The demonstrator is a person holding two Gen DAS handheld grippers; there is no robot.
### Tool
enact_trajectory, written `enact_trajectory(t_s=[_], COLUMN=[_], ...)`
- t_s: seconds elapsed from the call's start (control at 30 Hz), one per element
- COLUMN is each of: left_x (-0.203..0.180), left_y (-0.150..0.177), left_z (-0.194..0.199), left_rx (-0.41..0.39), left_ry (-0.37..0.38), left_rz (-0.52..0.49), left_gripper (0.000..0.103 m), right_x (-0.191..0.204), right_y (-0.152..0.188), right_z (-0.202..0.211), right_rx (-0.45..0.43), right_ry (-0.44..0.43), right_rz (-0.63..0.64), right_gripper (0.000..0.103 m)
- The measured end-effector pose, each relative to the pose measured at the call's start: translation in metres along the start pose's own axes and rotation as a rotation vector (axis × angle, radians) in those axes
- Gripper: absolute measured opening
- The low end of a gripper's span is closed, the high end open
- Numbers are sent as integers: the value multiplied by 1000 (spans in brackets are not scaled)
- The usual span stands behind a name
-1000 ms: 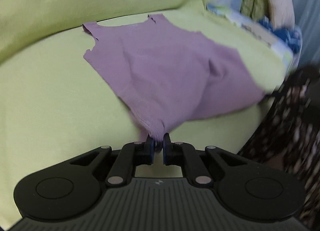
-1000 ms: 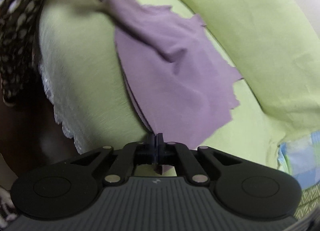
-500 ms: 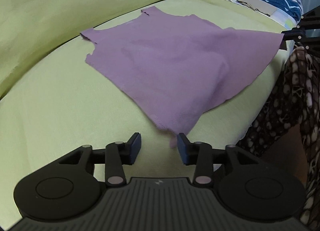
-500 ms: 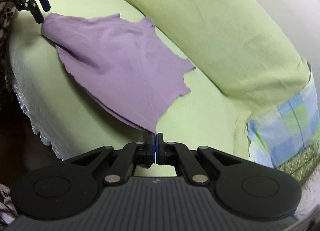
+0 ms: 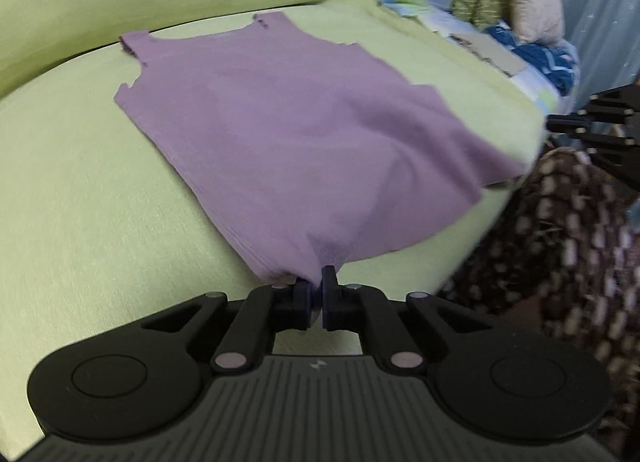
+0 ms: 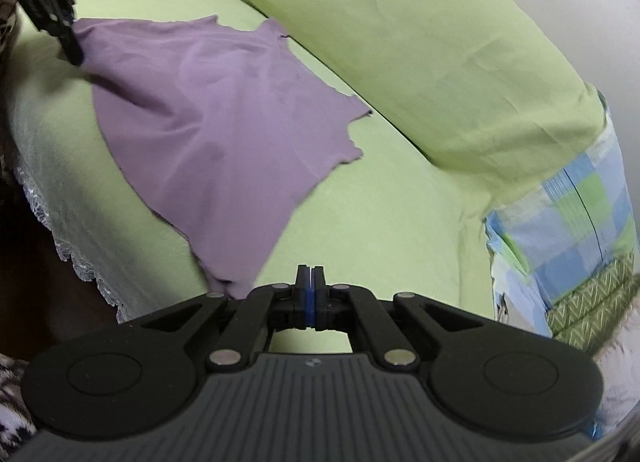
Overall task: Fold clothes
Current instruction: 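Release the hem by opening both grippers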
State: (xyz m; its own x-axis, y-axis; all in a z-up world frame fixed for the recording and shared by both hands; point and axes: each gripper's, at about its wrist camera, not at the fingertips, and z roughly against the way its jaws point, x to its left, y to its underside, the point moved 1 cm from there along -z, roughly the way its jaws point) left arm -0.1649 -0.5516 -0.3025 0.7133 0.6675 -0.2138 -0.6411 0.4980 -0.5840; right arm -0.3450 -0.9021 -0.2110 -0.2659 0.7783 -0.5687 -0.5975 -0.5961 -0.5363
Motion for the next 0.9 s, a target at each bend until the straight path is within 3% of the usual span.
enact_trajectory(t_s=[0.13, 0.23, 0.27, 0.37, 0.4, 0.5, 0.63, 0.8, 0.9], left_x=[5, 6, 5, 7, 9, 18, 34, 66, 87], left_y=[2, 4, 4, 4, 2, -7, -29, -80, -112], left_z=[24, 34, 36, 40, 40, 35, 25, -5, -22], left_rx=[-8, -2, 3, 11, 9, -2, -25, -45, -79], left_ry=[119, 69, 45, -28, -49, -112, -142, -181, -209], left_rz=[46, 35, 24, 4, 2, 2, -3, -31, -63], left_gripper=[1, 1, 2, 9, 12, 37, 38, 38, 45], right_x=[-5, -3, -2, -1, -2, -12, -36, -70, -96], right_y=[0, -3, -4, -4, -4, -5, -12, -27, -45], right_z=[1, -3, -4, -10, -12, -19, -41, -80, -116], right_rx=[-22, -32, -32, -32, -31, -34, -48, -55, -69], right_ry=[-55, -106, -123, -163, -171, -194, -240, -305, -338], right_rz=[-65, -113, -125, -178, -196, -273, -389, -516, -549], right_gripper=[0, 1, 7, 10, 10, 11, 20, 23, 24])
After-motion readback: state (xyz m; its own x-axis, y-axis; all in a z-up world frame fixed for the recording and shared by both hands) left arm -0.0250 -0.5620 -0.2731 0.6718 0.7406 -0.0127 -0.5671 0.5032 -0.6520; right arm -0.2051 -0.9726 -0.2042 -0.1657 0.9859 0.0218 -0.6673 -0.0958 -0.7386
